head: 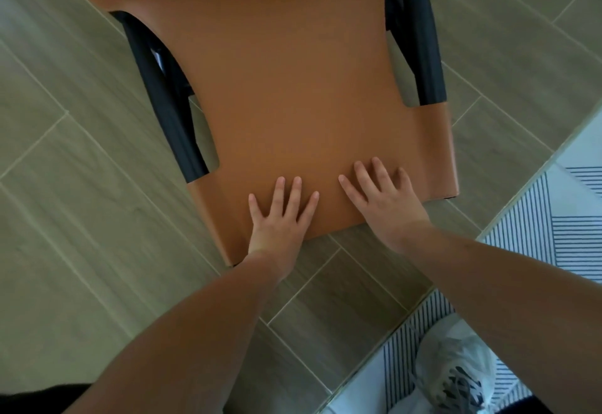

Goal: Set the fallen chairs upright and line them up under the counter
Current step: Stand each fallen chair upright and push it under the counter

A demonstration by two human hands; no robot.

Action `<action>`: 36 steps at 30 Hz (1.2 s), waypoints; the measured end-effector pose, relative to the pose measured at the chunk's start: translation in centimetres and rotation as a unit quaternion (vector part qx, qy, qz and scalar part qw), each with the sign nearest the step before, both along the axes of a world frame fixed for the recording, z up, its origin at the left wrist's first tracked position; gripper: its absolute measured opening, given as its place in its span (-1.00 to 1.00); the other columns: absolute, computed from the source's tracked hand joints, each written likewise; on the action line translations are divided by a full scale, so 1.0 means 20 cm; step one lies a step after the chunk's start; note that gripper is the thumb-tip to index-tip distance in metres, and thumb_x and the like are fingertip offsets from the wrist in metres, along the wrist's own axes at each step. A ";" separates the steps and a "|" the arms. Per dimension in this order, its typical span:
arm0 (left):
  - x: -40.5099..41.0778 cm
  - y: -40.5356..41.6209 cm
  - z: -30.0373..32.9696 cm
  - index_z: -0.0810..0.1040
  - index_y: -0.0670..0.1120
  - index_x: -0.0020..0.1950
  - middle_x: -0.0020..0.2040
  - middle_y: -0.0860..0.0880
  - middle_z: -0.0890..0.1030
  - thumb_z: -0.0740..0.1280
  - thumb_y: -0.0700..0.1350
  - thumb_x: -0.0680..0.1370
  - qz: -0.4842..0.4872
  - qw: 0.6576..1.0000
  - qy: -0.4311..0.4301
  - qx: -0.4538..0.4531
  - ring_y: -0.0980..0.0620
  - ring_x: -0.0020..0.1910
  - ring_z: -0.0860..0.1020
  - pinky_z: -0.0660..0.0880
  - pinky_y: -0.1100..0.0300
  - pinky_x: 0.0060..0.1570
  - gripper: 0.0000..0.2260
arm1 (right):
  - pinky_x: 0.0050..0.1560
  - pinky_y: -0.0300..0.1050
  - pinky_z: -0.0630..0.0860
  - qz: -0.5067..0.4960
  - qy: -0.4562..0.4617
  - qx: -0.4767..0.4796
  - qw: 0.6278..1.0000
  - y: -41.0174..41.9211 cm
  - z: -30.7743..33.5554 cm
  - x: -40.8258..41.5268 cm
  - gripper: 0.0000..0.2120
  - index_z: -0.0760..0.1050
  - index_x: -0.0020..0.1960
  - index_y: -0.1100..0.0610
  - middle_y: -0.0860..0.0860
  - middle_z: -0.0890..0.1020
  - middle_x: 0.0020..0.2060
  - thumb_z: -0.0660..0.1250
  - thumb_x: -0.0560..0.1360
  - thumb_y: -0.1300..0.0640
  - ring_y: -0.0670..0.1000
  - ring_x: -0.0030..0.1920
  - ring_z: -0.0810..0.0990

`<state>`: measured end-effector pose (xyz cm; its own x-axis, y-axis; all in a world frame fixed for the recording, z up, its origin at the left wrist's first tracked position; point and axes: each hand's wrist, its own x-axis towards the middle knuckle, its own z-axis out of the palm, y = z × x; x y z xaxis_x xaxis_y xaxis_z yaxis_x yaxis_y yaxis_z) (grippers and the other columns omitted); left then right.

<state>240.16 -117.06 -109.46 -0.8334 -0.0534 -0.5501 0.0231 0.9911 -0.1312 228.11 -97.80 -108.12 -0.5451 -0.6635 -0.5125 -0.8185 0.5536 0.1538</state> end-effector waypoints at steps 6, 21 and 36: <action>-0.01 -0.06 0.15 -0.67 0.04 0.37 0.43 -0.15 -0.58 0.46 -0.08 0.44 -0.013 0.999 -0.042 0.028 -0.27 0.37 -0.55 -0.06 -0.51 0.34 0.20 | 0.26 0.23 0.36 0.033 0.000 0.030 0.999 -0.03 0.18 -0.03 -0.25 -0.36 0.56 0.06 0.18 -0.13 0.54 0.12 0.62 0.03 0.29 0.52 -0.02; -0.20 -0.24 1.28 -0.55 0.24 0.42 0.46 0.07 -0.56 0.27 -0.17 0.57 0.051 0.986 -0.140 0.073 -0.19 0.52 -0.40 0.02 -0.50 0.34 -0.04 | 0.25 0.25 0.41 0.001 -0.037 0.027 0.999 -0.21 1.28 -0.12 -0.18 -0.28 0.58 0.05 0.15 -0.05 0.51 0.23 0.57 0.05 0.28 0.48 0.06; -0.66 -0.51 2.37 -0.49 0.35 0.42 0.55 0.14 -0.41 0.27 -0.37 0.54 0.115 0.975 -0.176 0.069 -0.16 0.58 -0.20 0.19 -0.33 0.42 0.04 | -0.01 0.13 0.46 0.017 -0.077 0.026 0.997 -0.55 2.24 -0.63 -0.22 -0.23 0.59 0.02 0.11 0.03 0.51 0.20 0.56 0.17 0.25 0.39 0.18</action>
